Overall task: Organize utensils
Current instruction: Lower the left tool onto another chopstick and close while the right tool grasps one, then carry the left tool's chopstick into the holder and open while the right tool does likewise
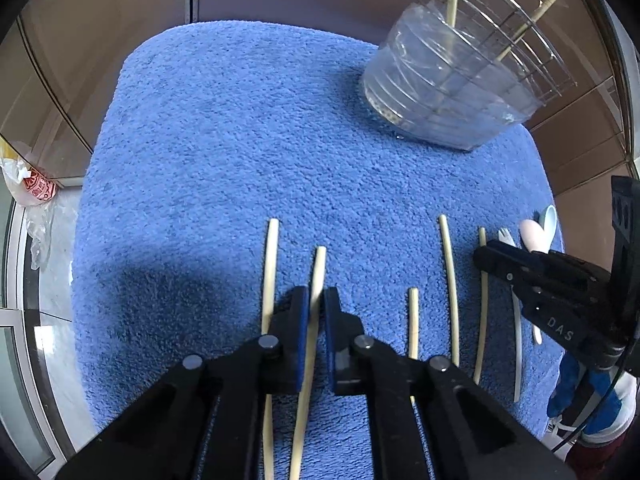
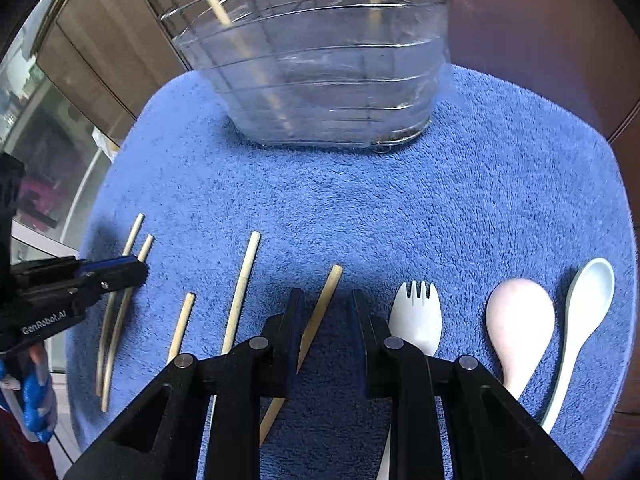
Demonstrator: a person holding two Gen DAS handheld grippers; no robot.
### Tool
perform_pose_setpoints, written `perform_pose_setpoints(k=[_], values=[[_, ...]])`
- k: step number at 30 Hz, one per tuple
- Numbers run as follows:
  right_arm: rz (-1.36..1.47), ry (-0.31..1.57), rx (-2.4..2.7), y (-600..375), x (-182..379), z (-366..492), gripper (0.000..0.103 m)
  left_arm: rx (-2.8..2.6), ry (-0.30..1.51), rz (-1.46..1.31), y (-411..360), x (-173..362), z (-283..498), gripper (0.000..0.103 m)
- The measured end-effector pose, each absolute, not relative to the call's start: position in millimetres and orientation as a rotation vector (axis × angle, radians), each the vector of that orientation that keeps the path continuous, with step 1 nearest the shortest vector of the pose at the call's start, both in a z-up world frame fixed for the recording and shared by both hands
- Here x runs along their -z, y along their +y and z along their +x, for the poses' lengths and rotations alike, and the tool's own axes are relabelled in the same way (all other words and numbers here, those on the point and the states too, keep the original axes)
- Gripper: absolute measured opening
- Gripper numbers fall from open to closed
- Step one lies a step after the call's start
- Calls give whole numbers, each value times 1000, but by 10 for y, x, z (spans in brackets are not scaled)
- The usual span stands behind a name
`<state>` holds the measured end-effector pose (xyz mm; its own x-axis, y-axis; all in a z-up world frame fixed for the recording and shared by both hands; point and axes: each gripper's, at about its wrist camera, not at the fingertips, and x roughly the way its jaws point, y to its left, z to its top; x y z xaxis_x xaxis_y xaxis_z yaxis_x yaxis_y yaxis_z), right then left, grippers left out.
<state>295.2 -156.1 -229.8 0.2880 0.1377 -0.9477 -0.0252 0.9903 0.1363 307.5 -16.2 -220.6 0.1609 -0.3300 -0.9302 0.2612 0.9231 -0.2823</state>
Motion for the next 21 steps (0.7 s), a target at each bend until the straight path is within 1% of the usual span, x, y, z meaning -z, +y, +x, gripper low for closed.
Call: perform_pose_setpoints(k=[9, 13, 17, 19, 21], values=[[49, 1280, -66, -1403, 2321, 2982, 16, 372, 1352, -22, -263, 2203, 3069, 5], [52, 1272, -52, -1373, 2332, 2988, 11, 357, 1351, -28, -259, 2207, 3069, 5], [99, 1267, -57, -1405, 2333, 2991, 10, 350, 1344, -37, -258, 2195, 3067, 5], [126, 1262, -70, -1458, 2327, 2966, 6, 355, 1333, -42, -256, 2171, 3054, 5], [141, 1254, -91, -1484, 2303, 2919, 5, 355, 1310, -42, -268, 2117, 3029, 5]])
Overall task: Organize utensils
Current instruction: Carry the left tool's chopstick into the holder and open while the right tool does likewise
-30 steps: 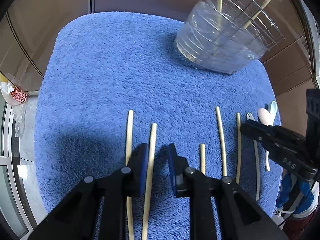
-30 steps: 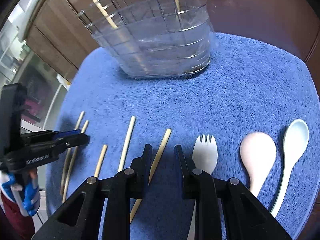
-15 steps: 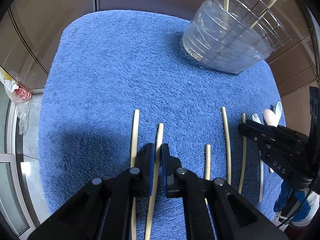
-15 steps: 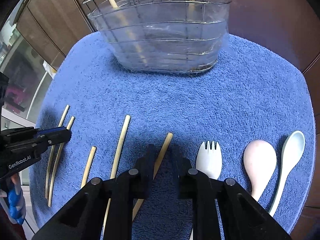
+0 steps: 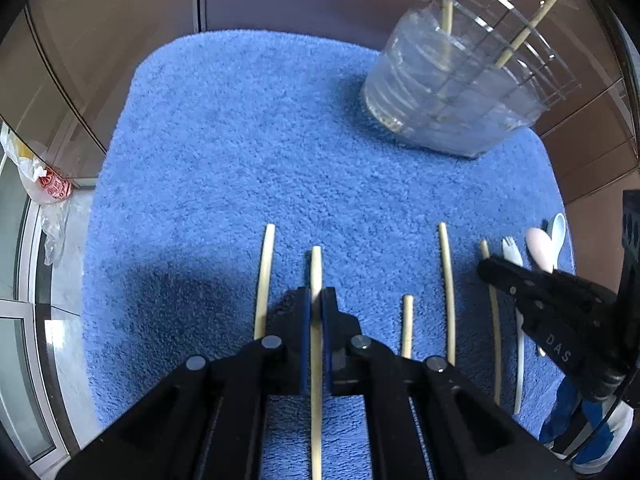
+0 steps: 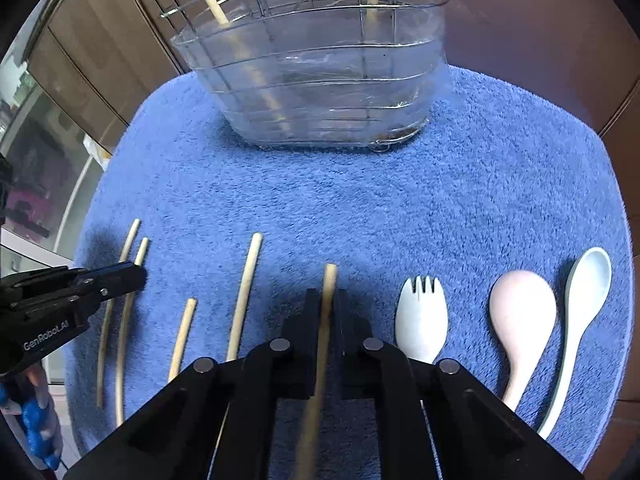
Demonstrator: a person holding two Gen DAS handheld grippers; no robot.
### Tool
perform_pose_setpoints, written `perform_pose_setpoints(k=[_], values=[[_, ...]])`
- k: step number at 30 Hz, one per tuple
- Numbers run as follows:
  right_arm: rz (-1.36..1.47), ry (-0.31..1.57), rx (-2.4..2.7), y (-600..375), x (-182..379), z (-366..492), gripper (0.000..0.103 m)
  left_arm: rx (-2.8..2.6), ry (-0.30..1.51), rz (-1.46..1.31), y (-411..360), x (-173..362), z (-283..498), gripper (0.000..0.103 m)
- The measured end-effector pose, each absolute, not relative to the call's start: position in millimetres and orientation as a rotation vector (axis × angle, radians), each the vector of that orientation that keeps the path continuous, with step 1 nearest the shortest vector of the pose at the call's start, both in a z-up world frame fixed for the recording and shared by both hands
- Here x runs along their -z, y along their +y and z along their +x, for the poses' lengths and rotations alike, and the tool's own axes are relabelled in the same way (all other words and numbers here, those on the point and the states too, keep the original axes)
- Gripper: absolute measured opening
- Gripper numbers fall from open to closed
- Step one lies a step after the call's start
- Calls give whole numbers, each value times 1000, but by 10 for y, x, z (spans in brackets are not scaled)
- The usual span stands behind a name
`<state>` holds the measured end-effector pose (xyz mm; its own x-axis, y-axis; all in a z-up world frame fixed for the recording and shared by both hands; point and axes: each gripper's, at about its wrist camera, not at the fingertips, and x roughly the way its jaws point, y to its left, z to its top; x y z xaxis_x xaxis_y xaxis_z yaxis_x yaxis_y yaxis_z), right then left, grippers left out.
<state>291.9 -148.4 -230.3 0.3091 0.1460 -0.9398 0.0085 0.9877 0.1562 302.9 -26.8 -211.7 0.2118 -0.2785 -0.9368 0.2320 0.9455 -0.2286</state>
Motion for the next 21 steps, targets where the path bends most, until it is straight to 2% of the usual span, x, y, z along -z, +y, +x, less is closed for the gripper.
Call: perform_pose_setpoints(k=[10, 21], values=[[222, 1142, -210, -1742, 1920, 2560, 5, 365, 1203, -19, -337, 1809, 2803, 5], [192, 734, -331, -1847, 1009, 2107, 5, 365, 905, -102, -177, 1003, 2572, 5]])
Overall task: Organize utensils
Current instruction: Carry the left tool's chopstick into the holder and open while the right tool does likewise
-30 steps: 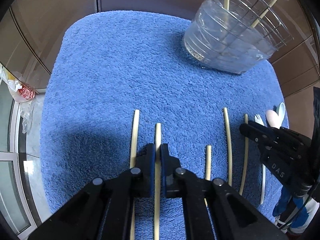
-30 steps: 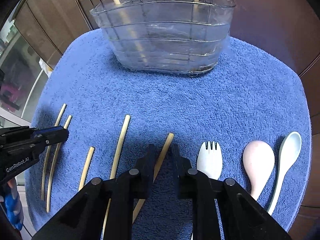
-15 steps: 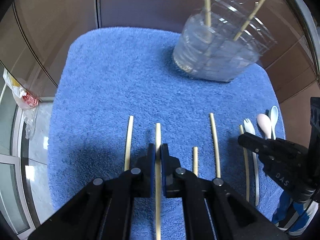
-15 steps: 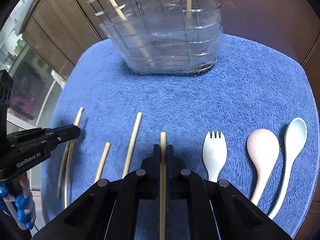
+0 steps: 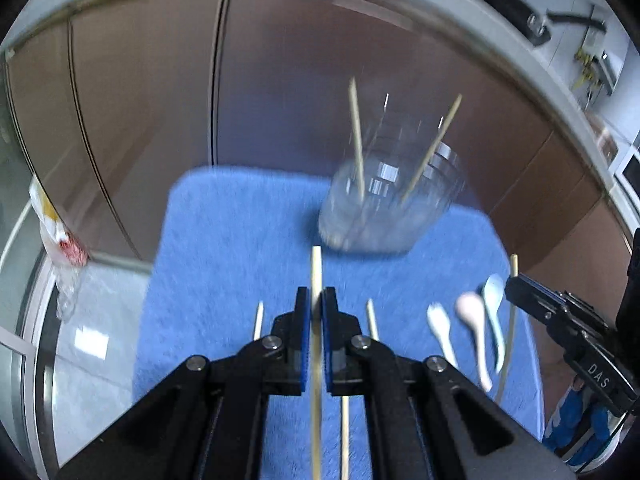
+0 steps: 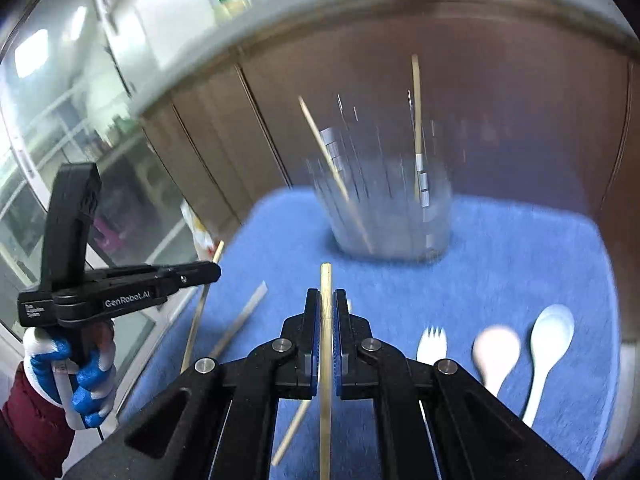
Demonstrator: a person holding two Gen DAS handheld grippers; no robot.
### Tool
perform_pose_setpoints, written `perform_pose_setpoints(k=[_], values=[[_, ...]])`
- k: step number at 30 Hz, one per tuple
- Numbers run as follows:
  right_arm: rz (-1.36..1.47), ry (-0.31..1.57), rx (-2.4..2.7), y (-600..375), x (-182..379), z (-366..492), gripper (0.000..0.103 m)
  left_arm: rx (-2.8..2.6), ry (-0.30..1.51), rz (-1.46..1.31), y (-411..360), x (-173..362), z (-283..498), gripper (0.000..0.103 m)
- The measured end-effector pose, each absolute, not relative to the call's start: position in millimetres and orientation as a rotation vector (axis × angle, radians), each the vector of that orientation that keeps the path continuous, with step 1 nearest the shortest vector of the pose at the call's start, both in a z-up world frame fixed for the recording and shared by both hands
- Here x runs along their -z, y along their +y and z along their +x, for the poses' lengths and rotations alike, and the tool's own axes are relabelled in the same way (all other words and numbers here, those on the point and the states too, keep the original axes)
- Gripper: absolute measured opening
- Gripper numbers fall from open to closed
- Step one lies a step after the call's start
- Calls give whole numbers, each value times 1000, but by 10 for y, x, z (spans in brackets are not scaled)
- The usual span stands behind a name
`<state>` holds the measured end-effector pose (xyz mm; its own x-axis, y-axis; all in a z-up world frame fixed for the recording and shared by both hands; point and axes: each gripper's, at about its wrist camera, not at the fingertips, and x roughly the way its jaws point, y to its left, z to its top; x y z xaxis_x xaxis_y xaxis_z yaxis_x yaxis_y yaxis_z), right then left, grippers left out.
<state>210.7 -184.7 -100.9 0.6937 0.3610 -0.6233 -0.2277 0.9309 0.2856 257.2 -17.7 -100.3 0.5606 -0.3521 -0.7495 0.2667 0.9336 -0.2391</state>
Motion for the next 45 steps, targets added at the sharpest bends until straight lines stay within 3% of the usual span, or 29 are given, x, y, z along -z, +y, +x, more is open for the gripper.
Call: perform_pose_setpoints(k=[11, 18, 27, 45], values=[[183, 359, -296, -1929, 67, 2459, 5, 412, 583, -216, -335, 39, 2765, 5], [172, 178, -261, -1890, -323, 2804, 5, 373, 405, -309, -495, -256, 3058, 5], [238, 45, -162, -2178, -121, 3255, 5, 271, 226, -402, -676, -69, 3499, 5], [120, 128, -46, -2072, 732, 3367, 6, 149, 157, -298, -947, 703, 3581, 5]])
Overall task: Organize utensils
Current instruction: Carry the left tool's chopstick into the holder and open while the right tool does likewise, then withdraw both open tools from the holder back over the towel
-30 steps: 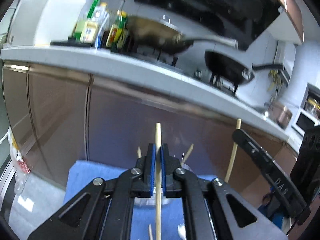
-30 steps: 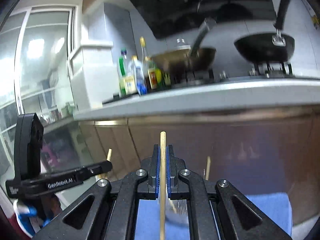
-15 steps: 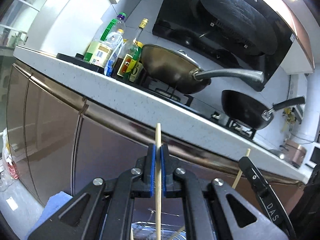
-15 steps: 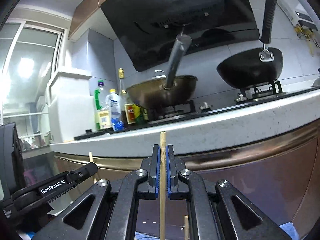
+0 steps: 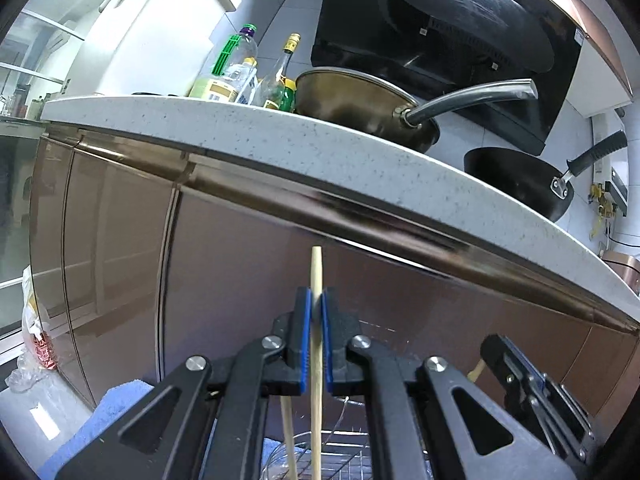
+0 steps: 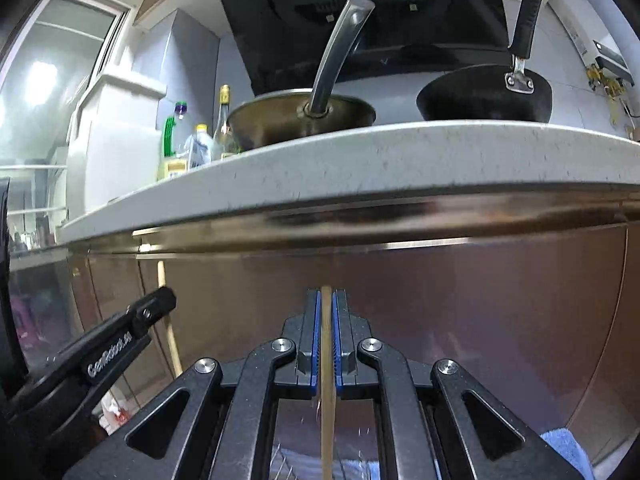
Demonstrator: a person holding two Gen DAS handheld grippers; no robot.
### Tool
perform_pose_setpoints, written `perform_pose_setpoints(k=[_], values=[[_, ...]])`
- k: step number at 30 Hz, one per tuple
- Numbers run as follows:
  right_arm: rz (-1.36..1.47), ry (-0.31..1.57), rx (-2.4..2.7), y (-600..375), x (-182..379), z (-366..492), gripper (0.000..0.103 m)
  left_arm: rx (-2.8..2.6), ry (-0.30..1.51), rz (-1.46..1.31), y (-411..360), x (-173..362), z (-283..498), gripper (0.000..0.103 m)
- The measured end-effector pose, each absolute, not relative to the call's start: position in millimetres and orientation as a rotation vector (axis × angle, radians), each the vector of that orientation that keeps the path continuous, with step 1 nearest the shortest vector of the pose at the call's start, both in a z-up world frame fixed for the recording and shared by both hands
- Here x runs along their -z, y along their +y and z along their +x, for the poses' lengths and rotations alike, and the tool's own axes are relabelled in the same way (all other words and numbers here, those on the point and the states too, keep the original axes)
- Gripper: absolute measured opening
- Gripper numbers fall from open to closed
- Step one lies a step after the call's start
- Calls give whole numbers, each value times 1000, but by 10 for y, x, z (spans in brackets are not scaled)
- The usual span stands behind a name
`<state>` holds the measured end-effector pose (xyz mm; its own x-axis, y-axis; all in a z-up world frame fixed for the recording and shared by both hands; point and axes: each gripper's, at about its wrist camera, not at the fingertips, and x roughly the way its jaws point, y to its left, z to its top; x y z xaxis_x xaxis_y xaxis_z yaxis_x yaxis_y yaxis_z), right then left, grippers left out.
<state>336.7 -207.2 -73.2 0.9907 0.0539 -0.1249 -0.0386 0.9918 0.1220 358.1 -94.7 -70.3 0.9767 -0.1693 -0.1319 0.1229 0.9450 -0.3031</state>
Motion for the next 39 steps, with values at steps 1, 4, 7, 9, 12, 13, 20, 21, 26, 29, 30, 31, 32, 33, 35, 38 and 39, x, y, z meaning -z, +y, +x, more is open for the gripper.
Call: perform_pose_setpoints(k=[1, 4, 7, 9, 12, 13, 20, 21, 26, 29, 30, 31, 32, 33, 35, 38, 39], values=[[123, 136, -49, -2073, 754, 3333, 6, 151, 160, -303, -936, 710, 3571, 5], [140, 180, -60, -2093, 828, 3276, 6, 166, 184, -323, -887, 726, 3561, 6], [144, 221, -61, -2116, 888, 3224, 10, 172, 209, -305, -865, 712, 3555, 8], [156, 233, -58, -2140, 890, 3181, 22, 186, 219, -290, -853, 681, 3512, 19], [173, 232, -58, -2170, 829, 3086, 33, 187, 218, -261, -839, 613, 3436, 33], [172, 231, -59, -2176, 790, 3040, 33, 188, 221, -257, -827, 592, 3419, 33], [149, 223, -48, -2258, 529, 2680, 33, 187, 224, -202, -598, 330, 3071, 34], [148, 222, -47, -2276, 505, 2623, 33, 182, 224, -189, -556, 292, 2996, 34], [149, 229, -32, -2380, 366, 2311, 34, 164, 237, -163, -293, 133, 2650, 36], [137, 231, -26, -2422, 269, 2099, 37, 151, 254, -161, -126, 56, 2462, 39], [128, 231, -22, -2432, 235, 2012, 38, 145, 259, -162, -64, 32, 2387, 40], [124, 232, -19, -2445, 213, 1945, 39, 143, 263, -163, -29, 13, 2354, 40], [121, 237, -21, -2458, 188, 1854, 39, 138, 270, -161, 19, -9, 2273, 41], [116, 243, -24, -2463, 178, 1795, 39, 136, 278, -158, 51, -21, 2209, 41], [97, 264, -26, -2451, 171, 1670, 39, 129, 292, -154, 111, -26, 2079, 41], [65, 311, -29, -2387, 217, 1446, 39, 126, 318, -154, 177, -25, 1855, 41], [61, 324, -30, -2365, 236, 1384, 40, 125, 325, -150, 185, -17, 1774, 41]])
